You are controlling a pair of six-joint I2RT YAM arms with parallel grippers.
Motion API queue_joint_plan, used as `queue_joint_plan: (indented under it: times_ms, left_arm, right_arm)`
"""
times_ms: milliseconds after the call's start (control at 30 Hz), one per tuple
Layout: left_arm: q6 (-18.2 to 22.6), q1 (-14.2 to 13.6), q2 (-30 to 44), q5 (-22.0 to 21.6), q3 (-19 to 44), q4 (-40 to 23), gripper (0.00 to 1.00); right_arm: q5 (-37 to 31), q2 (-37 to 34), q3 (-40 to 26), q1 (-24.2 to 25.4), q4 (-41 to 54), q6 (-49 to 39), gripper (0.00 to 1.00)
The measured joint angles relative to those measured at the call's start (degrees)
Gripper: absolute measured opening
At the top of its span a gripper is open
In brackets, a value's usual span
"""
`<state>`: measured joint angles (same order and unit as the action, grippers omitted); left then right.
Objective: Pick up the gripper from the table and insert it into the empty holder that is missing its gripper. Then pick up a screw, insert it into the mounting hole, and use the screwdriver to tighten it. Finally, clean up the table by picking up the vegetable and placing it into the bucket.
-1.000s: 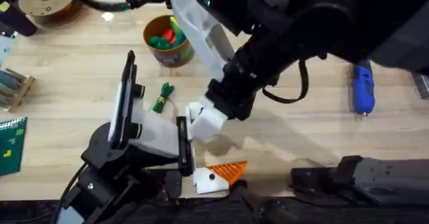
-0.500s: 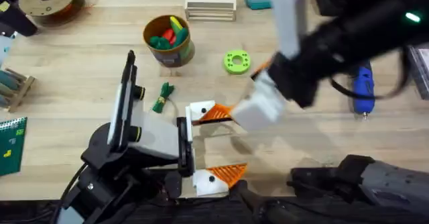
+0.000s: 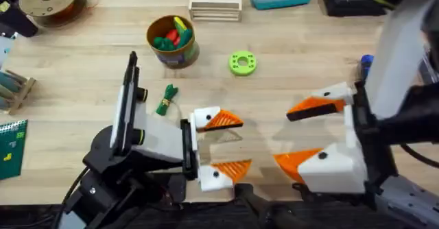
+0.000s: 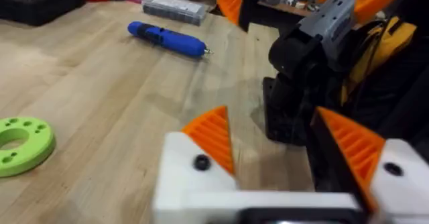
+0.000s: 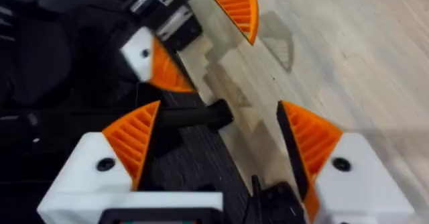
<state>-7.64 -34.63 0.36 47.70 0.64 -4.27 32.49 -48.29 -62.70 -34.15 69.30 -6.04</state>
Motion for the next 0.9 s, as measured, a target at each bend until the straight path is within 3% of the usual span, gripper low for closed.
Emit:
queue_joint_plan:
  times_ms: [133,200,300,600,700,900]
  left_arm:
    - [-0.04,0.00,0.00,-3.12,0.00,0.20,0.136]
    - [0.19,0.00,0.00,-4.85,0.00,0.28,0.013]
    - [0.22,0.00,0.00,-8.50,0.00,0.46,0.005]
    - [0.22,0.00,0.00,-11.37,0.00,0.62,0.004]
    - [0.22,0.00,0.00,-12.71,0.00,0.67,0.004]
    - [0.22,0.00,0.00,-13.07,0.00,0.68,0.004]
  right_arm:
    - [1.06,0.55,0.00,0.00,-0.13,0.00,0.990]
    - [1.50,0.55,0.11,0.00,-0.26,0.00,0.990]
    - [1.90,0.55,0.20,0.00,-0.26,0.00,0.992]
    - [-1.56,-0.87,0.24,0.47,-0.31,2.16,0.991]
    - [-4.89,-6.79,0.24,3.48,-3.39,5.61,0.991]
    - [-10.64,-12.06,0.26,8.84,-3.91,7.73,0.991]
